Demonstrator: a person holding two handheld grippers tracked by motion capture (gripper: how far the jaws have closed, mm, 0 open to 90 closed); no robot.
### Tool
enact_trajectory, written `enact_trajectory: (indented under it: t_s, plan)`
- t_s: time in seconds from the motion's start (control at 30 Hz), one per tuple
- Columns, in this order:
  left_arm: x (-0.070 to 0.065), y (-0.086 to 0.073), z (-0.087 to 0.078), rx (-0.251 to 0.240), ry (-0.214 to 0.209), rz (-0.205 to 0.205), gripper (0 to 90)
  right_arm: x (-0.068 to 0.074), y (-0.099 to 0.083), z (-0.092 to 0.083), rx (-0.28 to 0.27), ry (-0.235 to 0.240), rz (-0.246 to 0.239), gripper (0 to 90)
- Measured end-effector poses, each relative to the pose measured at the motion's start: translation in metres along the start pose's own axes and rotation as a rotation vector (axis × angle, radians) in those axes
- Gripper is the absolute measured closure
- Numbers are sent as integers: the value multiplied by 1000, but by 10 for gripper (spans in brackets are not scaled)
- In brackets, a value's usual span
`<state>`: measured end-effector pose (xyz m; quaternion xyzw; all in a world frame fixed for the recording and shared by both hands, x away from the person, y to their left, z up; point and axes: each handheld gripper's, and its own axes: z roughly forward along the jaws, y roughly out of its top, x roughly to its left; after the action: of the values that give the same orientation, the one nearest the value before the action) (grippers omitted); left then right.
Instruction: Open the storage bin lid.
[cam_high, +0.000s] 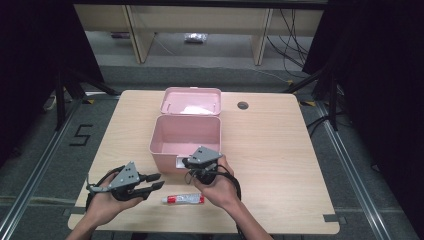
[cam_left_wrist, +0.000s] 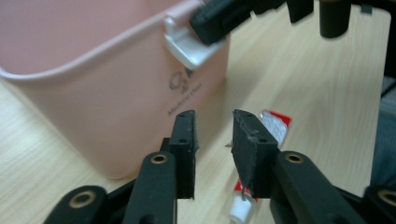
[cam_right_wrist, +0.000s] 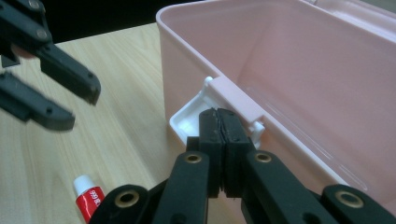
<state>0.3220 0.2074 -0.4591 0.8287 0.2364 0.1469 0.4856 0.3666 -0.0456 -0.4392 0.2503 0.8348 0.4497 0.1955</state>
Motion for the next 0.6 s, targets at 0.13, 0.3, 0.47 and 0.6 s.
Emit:
enact_trajectory:
  t_s: [0.13, 0.3, 0.47, 0.6]
  plan:
    - [-4, 1, 4, 20, -23, 30, 644, 0, 0, 0, -3, 8, 4, 892]
    - [-5, 2, 10, 45, -45, 58, 616, 1, 1, -1, -19, -2, 15, 888]
    - [-5, 5, 15, 62, -74, 74, 583, 0, 4, -5, -13, 8, -4, 877]
    - [-5, 8, 18, 75, -95, 88, 545, 1, 6, -8, -16, 16, -8, 869]
